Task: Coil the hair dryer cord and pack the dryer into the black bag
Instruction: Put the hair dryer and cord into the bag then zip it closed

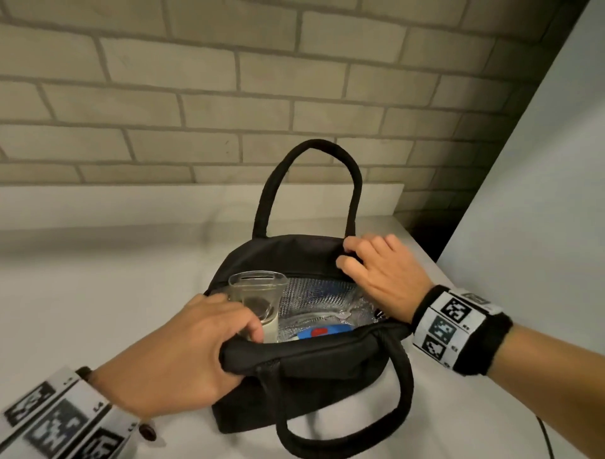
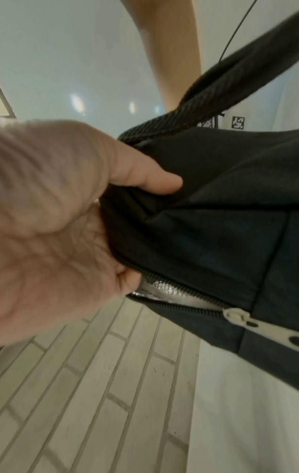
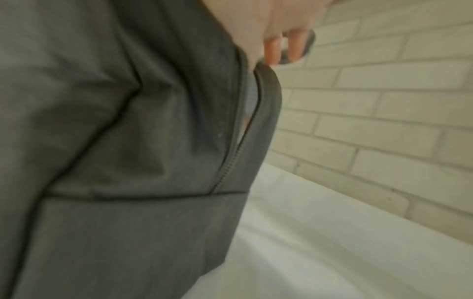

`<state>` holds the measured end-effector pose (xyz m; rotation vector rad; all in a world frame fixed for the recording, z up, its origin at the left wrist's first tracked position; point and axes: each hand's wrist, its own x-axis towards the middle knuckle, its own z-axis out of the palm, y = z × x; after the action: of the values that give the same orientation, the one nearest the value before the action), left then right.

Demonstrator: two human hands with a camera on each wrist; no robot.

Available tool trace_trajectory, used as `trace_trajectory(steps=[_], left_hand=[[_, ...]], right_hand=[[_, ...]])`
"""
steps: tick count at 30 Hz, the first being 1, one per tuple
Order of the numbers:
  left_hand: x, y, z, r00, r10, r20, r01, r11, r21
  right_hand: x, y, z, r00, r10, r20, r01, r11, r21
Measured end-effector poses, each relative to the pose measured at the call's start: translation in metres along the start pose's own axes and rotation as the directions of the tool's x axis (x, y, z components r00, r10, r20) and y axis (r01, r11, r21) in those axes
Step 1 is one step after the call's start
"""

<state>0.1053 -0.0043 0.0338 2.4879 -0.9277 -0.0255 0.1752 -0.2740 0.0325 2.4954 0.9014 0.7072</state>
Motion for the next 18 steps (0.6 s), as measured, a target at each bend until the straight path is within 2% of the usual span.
trace_trajectory(steps=[5, 9, 13, 16, 18], left_hand=[[-0.009, -0.001, -0.003, 1.000, 0.026, -0.008, -0.027, 0.999, -0.021], [-0.007, -0.005, 0.000, 0.999, 0.034, -0.036, -0.035, 0.999, -0.024], [-0.011, -0.004, -0.001, 0.996, 0.006, -0.093, -0.014, 0.996, -0.087], [-0.011, -0.003, -0.004, 0.988, -0.035, -0.150, 0.016, 0.992, -0.123], [-0.010, -0.004, -0.005, 0.984, -0.079, -0.162, 0.060, 0.991, -0.122]], right_hand=[[0.016, 0.000, -0.008, 0.982, 0.052, -0.184, -0.018, 0.983, 0.180], [0.034, -0.014, -0.023, 0.990, 0.040, -0.138, 0.005, 0.950, 0.313], [0.045, -0.006, -0.038, 0.965, 0.235, -0.120, -0.107, 0.762, 0.639], [0.042, -0.007, -0.042, 0.957, 0.241, -0.159, -0.058, 0.701, 0.710], [0.040, -0.010, -0.043, 0.965, 0.201, -0.166, -0.022, 0.697, 0.717]])
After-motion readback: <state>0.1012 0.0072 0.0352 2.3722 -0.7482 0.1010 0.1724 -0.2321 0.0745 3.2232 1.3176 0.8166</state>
